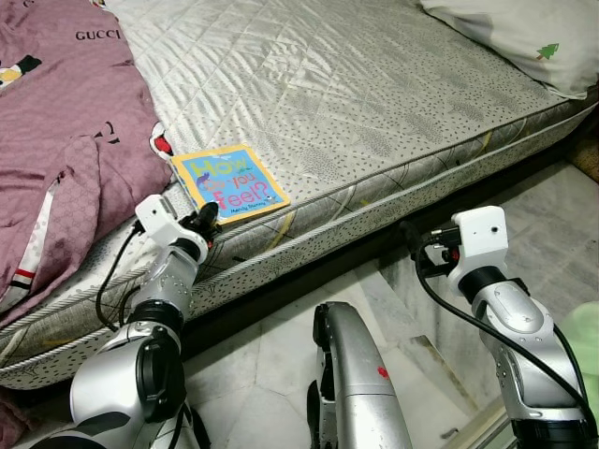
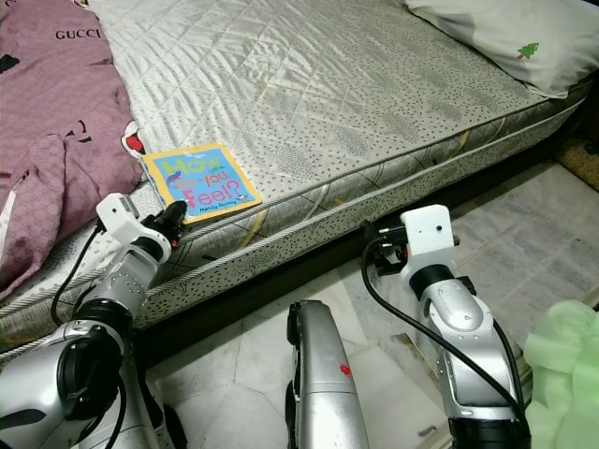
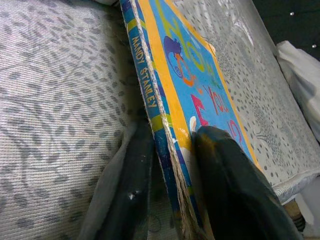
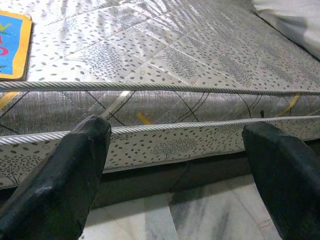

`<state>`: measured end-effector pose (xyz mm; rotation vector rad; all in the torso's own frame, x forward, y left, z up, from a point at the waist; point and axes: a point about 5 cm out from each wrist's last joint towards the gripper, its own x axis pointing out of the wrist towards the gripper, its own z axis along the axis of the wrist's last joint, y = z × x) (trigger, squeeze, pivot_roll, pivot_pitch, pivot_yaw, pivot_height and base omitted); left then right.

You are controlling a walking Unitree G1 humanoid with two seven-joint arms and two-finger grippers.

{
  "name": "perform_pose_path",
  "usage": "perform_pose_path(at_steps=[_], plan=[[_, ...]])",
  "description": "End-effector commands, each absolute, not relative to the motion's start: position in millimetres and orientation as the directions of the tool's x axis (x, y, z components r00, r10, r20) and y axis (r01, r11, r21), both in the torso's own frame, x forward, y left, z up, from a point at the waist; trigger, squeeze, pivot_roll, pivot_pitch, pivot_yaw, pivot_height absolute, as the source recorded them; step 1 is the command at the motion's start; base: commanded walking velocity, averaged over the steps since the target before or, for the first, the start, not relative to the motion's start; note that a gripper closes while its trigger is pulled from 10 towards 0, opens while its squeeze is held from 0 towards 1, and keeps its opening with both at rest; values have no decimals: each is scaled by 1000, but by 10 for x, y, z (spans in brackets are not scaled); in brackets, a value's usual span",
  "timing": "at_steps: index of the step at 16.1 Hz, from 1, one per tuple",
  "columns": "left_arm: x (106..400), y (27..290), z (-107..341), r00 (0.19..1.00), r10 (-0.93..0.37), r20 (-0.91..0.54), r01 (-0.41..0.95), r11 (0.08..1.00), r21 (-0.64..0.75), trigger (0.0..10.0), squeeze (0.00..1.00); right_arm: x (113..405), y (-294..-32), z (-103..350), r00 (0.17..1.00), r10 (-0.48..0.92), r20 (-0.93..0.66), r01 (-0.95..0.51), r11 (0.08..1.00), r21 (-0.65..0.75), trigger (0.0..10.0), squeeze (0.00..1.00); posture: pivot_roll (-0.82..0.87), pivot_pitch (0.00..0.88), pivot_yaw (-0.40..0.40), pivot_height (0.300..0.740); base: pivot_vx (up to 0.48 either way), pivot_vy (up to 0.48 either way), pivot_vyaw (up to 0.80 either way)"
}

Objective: Clean up the room

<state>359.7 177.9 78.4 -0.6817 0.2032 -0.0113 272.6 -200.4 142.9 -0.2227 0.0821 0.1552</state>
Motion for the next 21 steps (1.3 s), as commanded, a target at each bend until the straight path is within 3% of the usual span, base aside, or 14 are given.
perform_pose_path(at_steps=[1, 9, 12, 15, 21], plan=[[3641, 1776, 859, 985, -78, -153, -37, 775, -631, 0, 0, 2733, -2029, 1424, 985, 137, -103, -157, 962, -223, 10000, 0, -358, 98, -92, 484, 0, 0, 0], [3697, 1818, 1031, 998, -20, -60, -19, 814, -581, 0, 0, 2817, -1947, 1407, 985, 147, -88, -162, 965, -208, 10000, 0, -316, 75, -86, 484, 0, 0, 0], [3736, 1800, 1241, 999, -10, 53, 34, 882, -471, 0, 0, 2895, -1840, 1380, 985, 159, -72, -170, 968, -183, 10000, 0, -273, 49, -74, 484, 0, 0, 0], [3791, 1899, 1574, 983, -1, 183, 52, 960, -273, 0, 0, 3054, -1674, 1360, 986, 165, -35, -168, 976, -140, 10000, 0, -209, 2, -43, 484, 0, 0, 0], [3701, 2029, 1886, 954, -11, 299, 25, 999, -42, 0, 0, 3318, -1369, 1379, 983, 182, 34, -181, 983, -24, 10000, 0, -108, 0, 9, 484, 0, 0, 0]])
